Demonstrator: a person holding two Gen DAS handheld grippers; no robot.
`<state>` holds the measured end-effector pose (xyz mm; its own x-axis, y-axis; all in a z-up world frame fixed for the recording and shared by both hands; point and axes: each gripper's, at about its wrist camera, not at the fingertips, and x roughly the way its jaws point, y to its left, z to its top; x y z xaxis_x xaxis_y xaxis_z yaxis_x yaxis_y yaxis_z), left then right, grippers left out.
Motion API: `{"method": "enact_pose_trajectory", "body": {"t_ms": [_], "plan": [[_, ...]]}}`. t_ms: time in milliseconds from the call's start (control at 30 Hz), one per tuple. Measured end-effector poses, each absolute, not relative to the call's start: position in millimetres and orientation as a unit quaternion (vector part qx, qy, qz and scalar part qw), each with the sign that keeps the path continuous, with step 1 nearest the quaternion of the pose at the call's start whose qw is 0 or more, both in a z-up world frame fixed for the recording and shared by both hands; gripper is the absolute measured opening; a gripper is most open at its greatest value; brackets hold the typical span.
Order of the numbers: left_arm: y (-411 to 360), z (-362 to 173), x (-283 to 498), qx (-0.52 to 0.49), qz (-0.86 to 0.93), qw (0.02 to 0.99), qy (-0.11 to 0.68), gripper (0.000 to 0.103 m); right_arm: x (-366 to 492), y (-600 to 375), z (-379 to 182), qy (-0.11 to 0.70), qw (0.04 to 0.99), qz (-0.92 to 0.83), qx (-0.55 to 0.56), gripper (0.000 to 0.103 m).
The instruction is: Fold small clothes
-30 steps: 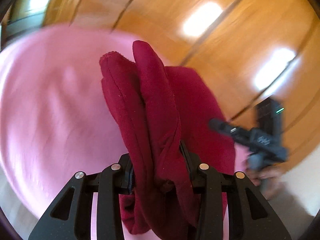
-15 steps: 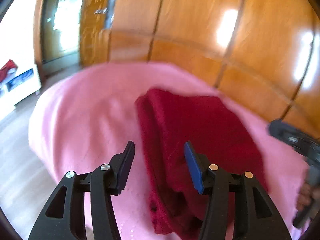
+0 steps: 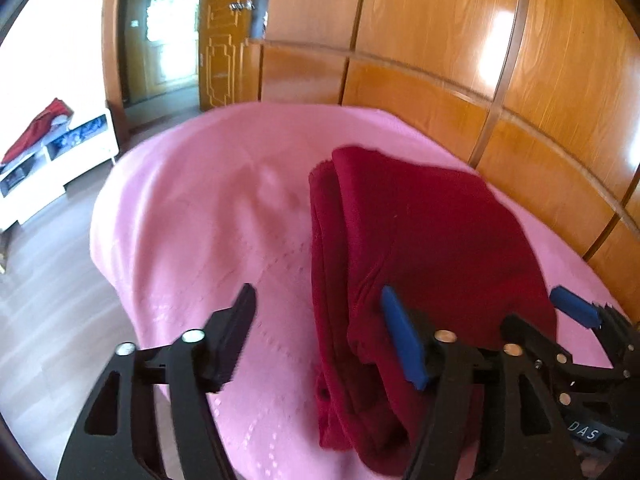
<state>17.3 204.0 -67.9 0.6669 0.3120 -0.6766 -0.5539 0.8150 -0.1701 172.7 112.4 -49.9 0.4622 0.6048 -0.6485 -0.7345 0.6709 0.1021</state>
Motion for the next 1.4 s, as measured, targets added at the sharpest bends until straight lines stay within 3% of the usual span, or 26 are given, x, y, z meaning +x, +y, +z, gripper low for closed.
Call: {"method": "enact_pose_trajectory", "body": {"t_ms": [200,267,600,1400], "plan": [[181.4,-48.8,0.1,-0.166,0.248,0.904,0.305,0.08,162.6,92.5,-35.2,0.34,0.87,0.351,-0.059,0.1],[169.5,-45.4,-7.9,-0.151,0.254,0.908,0.297,0.086,159.0,88.3,-31.8,0.336,0.876,0.341,-0.061,0.1],[146.7,-36.5,-27.1,-0.149,0.259,0.911,0.285,0.098,130.1,61.9,-23.1,0.305,0.901,0.3,-0.074,0.101],[130.5,-51.5,-68.1,-0.157,0.273,0.903,0.293,0.099,88.1,40.6,-28.6,0.313,0.902,0.284,-0.085,0.101]]}}
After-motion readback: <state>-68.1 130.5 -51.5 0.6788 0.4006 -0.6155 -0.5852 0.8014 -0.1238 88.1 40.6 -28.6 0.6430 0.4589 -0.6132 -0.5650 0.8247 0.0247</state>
